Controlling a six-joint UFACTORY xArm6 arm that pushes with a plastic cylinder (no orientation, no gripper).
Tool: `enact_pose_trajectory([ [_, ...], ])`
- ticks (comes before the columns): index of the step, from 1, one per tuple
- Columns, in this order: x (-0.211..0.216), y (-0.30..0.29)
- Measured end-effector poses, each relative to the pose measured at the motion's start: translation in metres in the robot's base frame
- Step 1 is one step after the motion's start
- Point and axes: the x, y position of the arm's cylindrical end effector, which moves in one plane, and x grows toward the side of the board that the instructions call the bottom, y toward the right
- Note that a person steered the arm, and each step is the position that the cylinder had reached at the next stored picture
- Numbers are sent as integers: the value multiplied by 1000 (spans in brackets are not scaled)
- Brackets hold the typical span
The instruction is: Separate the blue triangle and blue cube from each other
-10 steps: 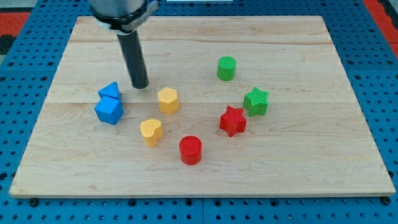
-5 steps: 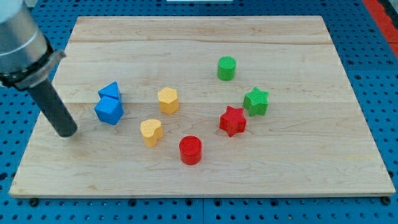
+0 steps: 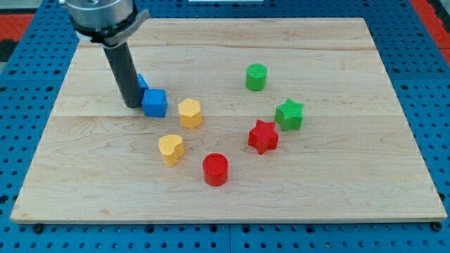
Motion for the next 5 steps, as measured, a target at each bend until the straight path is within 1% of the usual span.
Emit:
enact_pose_trajectory([
  [2,-57,0],
  [3,-79,29],
  [4,-81,56],
  [5,-60,64],
])
